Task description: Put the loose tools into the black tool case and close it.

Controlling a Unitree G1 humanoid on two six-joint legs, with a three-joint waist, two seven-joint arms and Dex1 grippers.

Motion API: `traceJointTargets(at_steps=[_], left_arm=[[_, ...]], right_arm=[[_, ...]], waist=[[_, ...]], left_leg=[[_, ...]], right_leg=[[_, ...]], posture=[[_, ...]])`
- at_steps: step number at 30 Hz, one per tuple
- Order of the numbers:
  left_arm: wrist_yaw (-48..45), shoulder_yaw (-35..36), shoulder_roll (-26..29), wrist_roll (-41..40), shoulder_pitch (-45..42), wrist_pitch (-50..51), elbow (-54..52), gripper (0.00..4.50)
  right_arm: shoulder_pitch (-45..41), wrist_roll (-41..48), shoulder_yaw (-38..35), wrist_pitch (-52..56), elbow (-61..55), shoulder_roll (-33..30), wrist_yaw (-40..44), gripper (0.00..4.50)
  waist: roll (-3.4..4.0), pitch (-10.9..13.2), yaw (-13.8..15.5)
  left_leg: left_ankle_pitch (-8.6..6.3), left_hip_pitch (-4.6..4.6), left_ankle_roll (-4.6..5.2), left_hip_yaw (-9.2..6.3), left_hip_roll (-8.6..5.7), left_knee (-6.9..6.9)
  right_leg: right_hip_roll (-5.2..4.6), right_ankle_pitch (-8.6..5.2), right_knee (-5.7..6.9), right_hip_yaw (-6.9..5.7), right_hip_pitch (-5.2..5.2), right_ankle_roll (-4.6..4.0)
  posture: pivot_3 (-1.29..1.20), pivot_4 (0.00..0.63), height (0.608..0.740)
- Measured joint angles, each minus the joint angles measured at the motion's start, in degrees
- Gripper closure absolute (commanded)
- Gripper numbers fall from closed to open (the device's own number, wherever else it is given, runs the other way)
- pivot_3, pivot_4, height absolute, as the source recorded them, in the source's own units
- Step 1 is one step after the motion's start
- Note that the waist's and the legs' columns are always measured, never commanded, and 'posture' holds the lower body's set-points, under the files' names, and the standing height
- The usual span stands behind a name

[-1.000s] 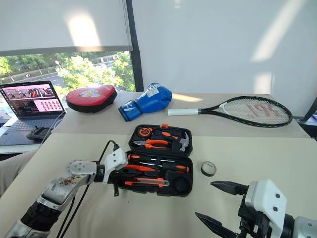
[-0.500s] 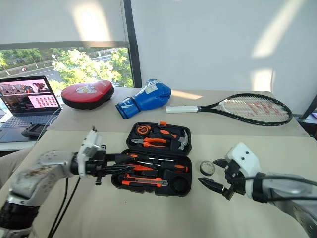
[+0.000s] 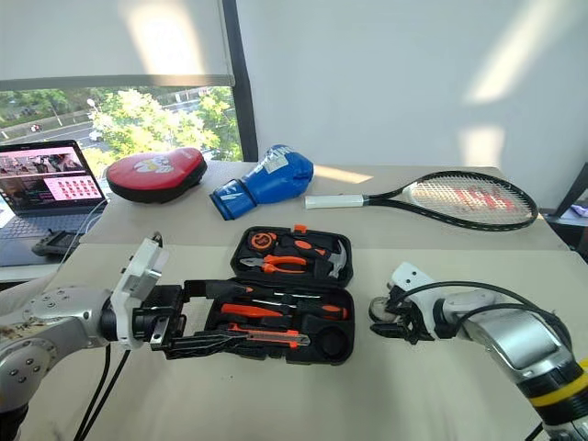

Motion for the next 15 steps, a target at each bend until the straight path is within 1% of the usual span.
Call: traceJointTargets(at_steps=[1, 4, 5, 8, 10, 12, 15], left_arm=[[0.3, -0.1, 0.0, -0.1, 0.2, 0.0, 0.0, 0.0], [0.8, 0.0, 0.0, -0.1, 1.0, -0.2, -0.1, 0.0], [0.8, 0.0, 0.0, 0.0, 1.5, -0.4, -0.1, 0.0], [0.7, 0.0, 0.0, 1.0, 2.9, -0.8, 0.0, 0.0], [0.0, 0.2, 0.6, 2.6, 4.8, -2.6, 0.3, 0.0], [-0.9, 0.7, 1.0, 3.9, 6.3, -3.5, 1.4, 0.0], [-2.8, 0.9, 1.3, 5.6, 8.0, -5.6, 3.1, 0.0]], right_arm=[[-0.1, -0.5, 0.0, -0.3, 0.5, 0.3, 0.3, 3.1], [-0.2, -1.7, 0.1, -1.1, 1.2, 1.4, 2.4, 4.25], [-0.1, -1.7, -0.1, -1.4, 0.8, 1.5, 3.1, 4.46], [0.9, -1.4, -2.4, -1.9, -1.3, 1.2, 4.8, 4.46], [2.3, 1.1, -5.7, -0.6, -6.1, -0.6, 6.7, 4.46], [2.0, 4.6, -8.5, 2.0, -11.8, -1.8, 8.3, 4.46], [-1.1, 8.4, -8.0, 6.2, -19.1, -1.2, 9.1, 4.46]], waist=[[0.0, 0.0, 0.0], [0.01, 0.0, 0.0], [0.01, 0.0, 0.0], [0.04, 0.0, 0.1], [0.14, 0.1, 0.1], [0.18, 0.1, 0.1], [0.18, 0.1, -0.2]], left_leg=[[0.01, 0.0, -0.02, 0.0, 0.0, 0.01], [0.04, 0.0, -0.07, -0.01, 0.01, -0.03], [0.04, -0.01, -0.08, -0.01, 0.01, -0.03], [0.04, -0.02, -0.08, -0.02, 0.01, -0.02], [0.04, -0.01, -0.08, -0.01, 0.01, -0.03], [0.04, -0.01, -0.09, -0.04, 0.06, -0.03], [0.05, 0.08, -0.15, -0.03, 0.15, -0.08]], right_leg=[[0.02, 0.0, 0.0, -0.01, 0.0, 0.0], [0.04, 0.0, 0.0, -0.04, -0.01, -0.01], [0.04, 0.0, 0.01, -0.06, -0.01, -0.01], [0.03, 0.0, 0.0, -0.07, -0.01, -0.01], [0.0, 0.0, -0.01, -0.05, -0.01, -0.01], [0.02, 0.01, -0.01, -0.08, -0.01, -0.01], [0.03, 0.05, -0.01, -0.05, -0.01, -0.09]], posture=[[0.0, 0.15, 0.74], [0.0, 0.15, 0.74], [0.0, 0.15, 0.74], [0.0, 0.15, 0.74], [0.0, 0.15, 0.74], [0.0, 0.15, 0.74], [0.0, 0.15, 0.74]])
